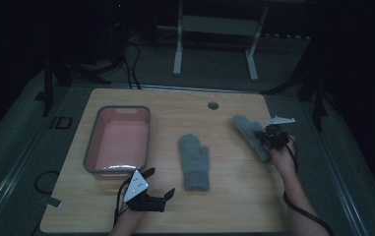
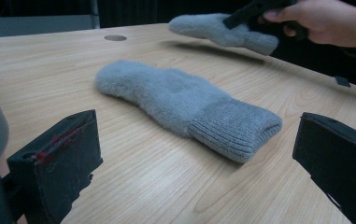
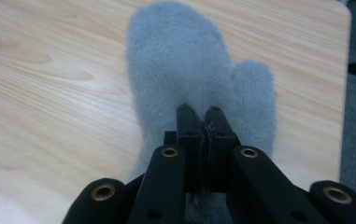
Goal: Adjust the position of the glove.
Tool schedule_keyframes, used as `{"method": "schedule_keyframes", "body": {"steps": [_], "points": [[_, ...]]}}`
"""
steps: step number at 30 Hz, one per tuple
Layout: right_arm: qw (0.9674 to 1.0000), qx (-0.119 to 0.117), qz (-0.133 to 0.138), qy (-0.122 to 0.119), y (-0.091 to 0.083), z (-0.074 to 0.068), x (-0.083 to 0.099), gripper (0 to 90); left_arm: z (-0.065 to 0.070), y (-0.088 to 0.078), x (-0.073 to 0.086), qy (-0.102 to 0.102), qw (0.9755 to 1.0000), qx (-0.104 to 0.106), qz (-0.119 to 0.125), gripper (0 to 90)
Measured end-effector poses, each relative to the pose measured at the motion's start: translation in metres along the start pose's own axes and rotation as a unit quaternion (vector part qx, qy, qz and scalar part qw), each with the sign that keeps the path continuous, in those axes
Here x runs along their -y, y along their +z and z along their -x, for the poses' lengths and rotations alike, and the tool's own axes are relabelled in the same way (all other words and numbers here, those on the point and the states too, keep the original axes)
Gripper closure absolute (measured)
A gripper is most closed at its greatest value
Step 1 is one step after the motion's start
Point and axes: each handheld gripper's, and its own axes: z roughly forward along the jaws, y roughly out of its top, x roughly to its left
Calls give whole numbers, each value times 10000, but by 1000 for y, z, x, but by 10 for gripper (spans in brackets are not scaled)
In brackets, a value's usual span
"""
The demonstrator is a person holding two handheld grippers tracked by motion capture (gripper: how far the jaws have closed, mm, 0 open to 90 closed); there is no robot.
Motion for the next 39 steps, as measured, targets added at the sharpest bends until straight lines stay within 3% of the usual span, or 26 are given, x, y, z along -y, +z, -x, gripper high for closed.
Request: {"method": "schedule_keyframes", "body": {"steps": [1, 2, 3, 4, 5, 10, 16, 19, 21, 25, 26, 27, 28, 29, 31, 33, 34, 35, 37, 38, 39], "points": [[9996, 101, 72, 239, -15, -4, 3, 872, 0, 0, 0, 5, 10000, 1, -1, 13], [9996, 101, 72, 239, -15, -4, 3, 872, 0, 0, 0, -2, 10000, 3, 11, 13], [9987, 341, 132, 361, -30, -9, 7, 872, 0, 0, -1, 4, 10000, 13, 19, 13], [9979, 395, 176, 483, -36, -11, 10, 872, 1, 0, -1, 10, 10000, 20, 25, 14], [9979, 395, 176, 483, -36, -11, 10, 872, 1, 1, -1, 13, 10000, 26, 28, 14], [9923, 663, 180, 1035, -63, -25, 36, 872, 3, 2, -2, 60, 9999, 80, 36, 13], [9909, 601, -14, 1202, -66, -41, 60, 872, 3, 2, -3, 87, 9999, 116, 63, 13], [9915, 511, -205, 1182, -54, -44, 72, 871, 4, 3, -3, 90, 9999, 125, 49, 14], [9923, 445, -357, 1099, -40, -45, 81, 870, 4, 3, -3, 102, 9998, 134, 49, 13], [9934, 372, -375, 1019, -38, -46, 83, 851, 4, 3, -3, 98, 9999, 131, 37, 13], [9940, 288, -372, 985, -39, -44, 82, 822, 4, 3, -3, 96, 9999, 132, 34, 13], [9953, 112, -365, 894, -43, -40, 79, 719, 4, 3, -3, 99, 9999, 132, 23, 13], [9953, 112, -365, 894, -43, -40, 79, 719, 3, 3, -2, 99, 9999, 131, 16, 13], [9976, -63, -279, 624, -50, -36, 76, 639, 4, 3, -2, 95, 9999, 130, 17, 14], [9985, -82, -237, 480, -53, -33, 74, 620, 4, 3, -2, 112, 9999, 126, 14, 13], [9989, -396, -213, 87, -58, -22, 72, 568, 4, 3, -2, 113, 9998, 137, 18, 14], [9989, -396, -213, 87, -58, -22, 72, 568, 4, 3, -2, 113, 9998, 135, 13, 14], [9980, -574, -269, -69, -59, -18, 71, 547, 4, 3, -2, 115, 9998, 137, 9, 13], [9968, -628, -292, -386, -58, -12, 71, 538, 4, 3, -2, 109, 9998, 138, 4, 14], [9941, -848, -287, -610, -56, -8, 72, 505, 4, 3, -2, 106, 9999, 134, -4, 14], [9941, -848, -287, -610, -56, -8, 72, 505, 4, 4, -2, 96, 9999, 126, -22, 14]]}}
